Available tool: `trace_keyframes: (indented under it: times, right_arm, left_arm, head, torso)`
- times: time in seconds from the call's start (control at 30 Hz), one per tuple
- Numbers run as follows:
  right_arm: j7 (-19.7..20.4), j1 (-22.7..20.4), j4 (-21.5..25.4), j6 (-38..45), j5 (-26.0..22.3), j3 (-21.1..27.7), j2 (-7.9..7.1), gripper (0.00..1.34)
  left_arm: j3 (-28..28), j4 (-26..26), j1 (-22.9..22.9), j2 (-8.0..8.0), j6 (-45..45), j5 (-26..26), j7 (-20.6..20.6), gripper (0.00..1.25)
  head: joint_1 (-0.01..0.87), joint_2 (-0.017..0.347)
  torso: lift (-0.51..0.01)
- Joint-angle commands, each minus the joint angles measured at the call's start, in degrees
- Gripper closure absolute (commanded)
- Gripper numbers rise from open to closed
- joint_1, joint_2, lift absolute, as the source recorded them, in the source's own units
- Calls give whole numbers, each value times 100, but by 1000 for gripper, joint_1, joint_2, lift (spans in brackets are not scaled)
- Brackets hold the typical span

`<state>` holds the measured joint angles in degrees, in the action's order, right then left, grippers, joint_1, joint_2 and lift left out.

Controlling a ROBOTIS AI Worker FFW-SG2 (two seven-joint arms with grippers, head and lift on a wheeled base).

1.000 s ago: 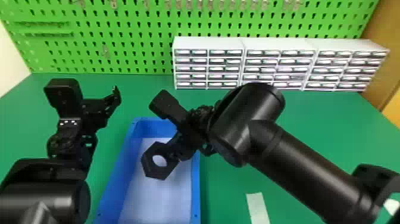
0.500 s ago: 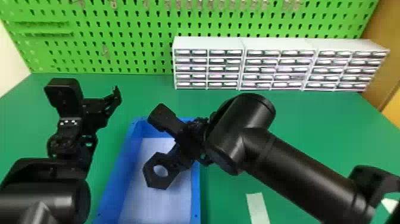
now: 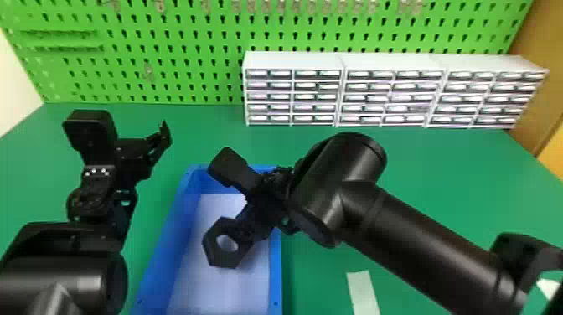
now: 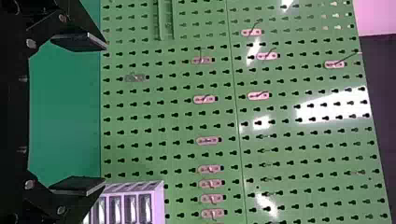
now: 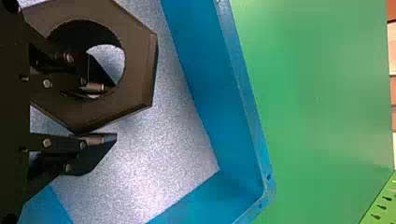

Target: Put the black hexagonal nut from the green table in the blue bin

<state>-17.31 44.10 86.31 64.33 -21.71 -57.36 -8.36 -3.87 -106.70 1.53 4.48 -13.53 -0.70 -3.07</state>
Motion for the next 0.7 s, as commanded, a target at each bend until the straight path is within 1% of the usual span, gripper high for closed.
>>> trace_keyframes:
  times: [0.0,0.13,0.23,0.67]
  right_arm:
    - [0,-16,0,0,0,-4,-7,719]
    - [9,-16,-9,-9,0,-4,-7,521]
    - [9,-16,-9,-17,9,-4,-7,449]
    - [9,-25,-9,-17,18,40,-7,432]
  left_arm:
    - [0,0,-3,0,0,0,0,248]
    - [0,0,-3,0,0,0,0,248]
    - [9,0,-3,0,0,0,0,248]
    - [9,0,-3,0,0,0,0,248]
  head:
    - [686,51]
    - [686,51]
    - [686,51]
    - [686,51]
  torso:
    - [-96]
    - [-96]
    - [-96]
    - [-96]
